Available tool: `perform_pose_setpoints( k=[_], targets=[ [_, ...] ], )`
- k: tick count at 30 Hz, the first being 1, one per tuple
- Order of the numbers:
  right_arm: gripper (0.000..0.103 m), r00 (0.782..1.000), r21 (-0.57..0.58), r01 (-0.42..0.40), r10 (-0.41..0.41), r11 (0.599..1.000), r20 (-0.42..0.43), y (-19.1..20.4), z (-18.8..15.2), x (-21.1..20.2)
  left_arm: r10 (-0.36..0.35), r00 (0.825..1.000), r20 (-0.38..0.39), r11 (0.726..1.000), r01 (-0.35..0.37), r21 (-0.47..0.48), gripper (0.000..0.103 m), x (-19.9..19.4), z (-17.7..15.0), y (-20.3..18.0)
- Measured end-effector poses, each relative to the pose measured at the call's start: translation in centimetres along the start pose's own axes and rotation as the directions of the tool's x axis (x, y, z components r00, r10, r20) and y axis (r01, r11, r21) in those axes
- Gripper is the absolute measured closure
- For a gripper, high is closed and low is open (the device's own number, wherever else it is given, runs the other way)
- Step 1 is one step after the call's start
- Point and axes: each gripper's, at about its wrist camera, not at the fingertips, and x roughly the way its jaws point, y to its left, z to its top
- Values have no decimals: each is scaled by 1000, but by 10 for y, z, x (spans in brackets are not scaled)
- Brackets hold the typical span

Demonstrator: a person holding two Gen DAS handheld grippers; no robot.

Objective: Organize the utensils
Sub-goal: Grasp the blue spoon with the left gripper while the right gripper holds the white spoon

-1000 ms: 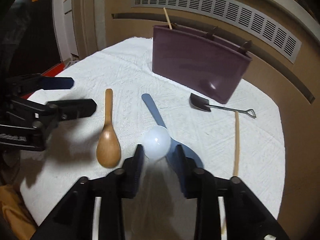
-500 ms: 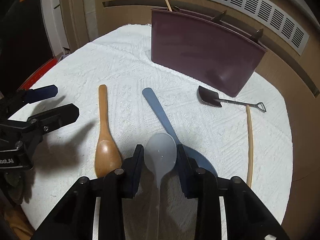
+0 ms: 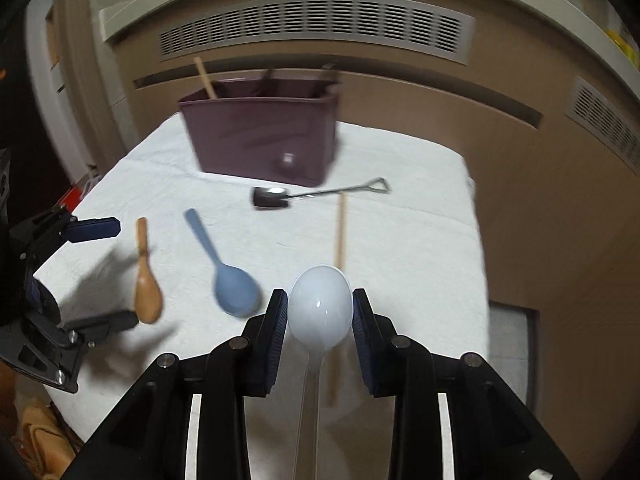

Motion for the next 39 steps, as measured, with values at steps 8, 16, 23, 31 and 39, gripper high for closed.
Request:
perform_pose_setpoints(
  k=[8,16,23,31,39],
  targets=[
    [73,999,90,-43,45,995,-26,-31,-24,13,-66,978,-200,993,84,84,26,63,48,14],
    [73,995,130,-88,94,988,-42,-42,-33,28,-116,969,-220,991,97,-95,46,98,68,33],
    [73,995,128,-97,101,987,-24,-41,-31,23,-89,975,-202,965,35,-258,84,92,69,51],
    [73,992,110,-121,123,987,-9,-28,-20,12,23,998,-53,912,-43,-407,92,33,43,46],
    [73,969,84,-239,231,968,88,-2,0,-12,37,981,192,777,93,-623,93,-42,7,56]
  ],
)
